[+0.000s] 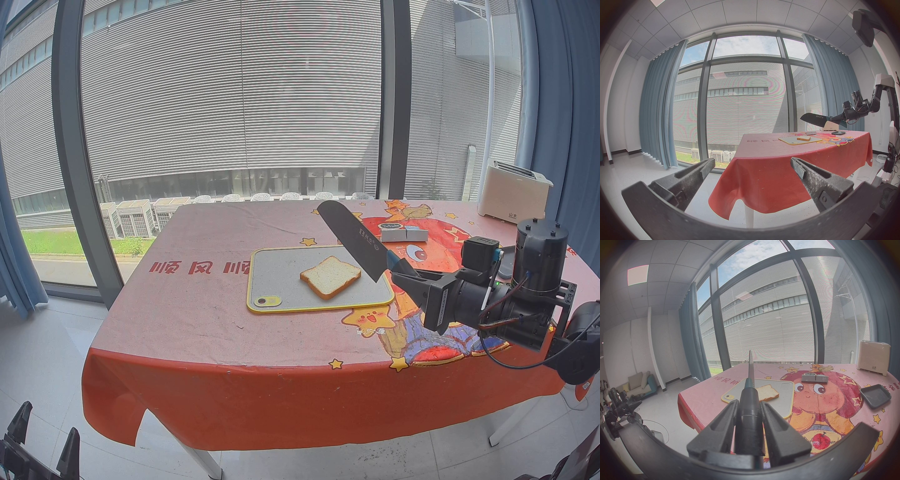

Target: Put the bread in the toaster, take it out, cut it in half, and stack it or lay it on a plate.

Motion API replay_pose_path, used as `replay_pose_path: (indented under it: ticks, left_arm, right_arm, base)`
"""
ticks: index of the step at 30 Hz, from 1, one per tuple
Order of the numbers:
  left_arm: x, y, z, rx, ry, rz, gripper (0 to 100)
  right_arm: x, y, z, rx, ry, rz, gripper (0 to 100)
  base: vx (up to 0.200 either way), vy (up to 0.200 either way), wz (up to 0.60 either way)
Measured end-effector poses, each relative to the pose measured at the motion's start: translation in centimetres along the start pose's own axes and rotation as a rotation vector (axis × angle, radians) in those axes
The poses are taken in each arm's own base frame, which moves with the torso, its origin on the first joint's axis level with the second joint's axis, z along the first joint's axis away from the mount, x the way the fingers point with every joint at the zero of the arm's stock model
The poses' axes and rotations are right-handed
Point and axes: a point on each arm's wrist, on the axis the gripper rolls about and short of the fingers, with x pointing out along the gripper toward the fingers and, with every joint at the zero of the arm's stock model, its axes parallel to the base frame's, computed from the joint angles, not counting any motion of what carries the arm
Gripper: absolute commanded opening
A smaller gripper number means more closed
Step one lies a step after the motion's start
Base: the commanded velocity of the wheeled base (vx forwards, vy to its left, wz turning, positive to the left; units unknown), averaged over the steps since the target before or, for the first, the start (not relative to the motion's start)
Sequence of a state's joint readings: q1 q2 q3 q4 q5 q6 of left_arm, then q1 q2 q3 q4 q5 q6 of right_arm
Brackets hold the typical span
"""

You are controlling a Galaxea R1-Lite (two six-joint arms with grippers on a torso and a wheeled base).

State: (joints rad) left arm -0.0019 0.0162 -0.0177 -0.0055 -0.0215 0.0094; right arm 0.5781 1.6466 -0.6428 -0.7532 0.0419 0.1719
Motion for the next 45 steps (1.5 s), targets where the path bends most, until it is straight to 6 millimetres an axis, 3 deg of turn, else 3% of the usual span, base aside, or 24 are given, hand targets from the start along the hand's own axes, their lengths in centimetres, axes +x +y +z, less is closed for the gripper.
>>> replay_pose_path:
  ticks: [28, 45]
  left_arm:
    - [0.0, 0.0, 0.0, 0.0, 0.0, 0.001, 100]
    - [0.0, 0.0, 0.0, 0.0, 0.0, 0.001, 100]
  right_arm:
    - [0.4, 0.8, -1.3, -0.037, 0.053, 0.026, 0]
    - [0.5, 1.2, -0.8, -0.079, 0.044, 0.036, 0]
  base:
    - [0.0, 0.0, 0.0]
    - [0.0, 0.0, 0.0]
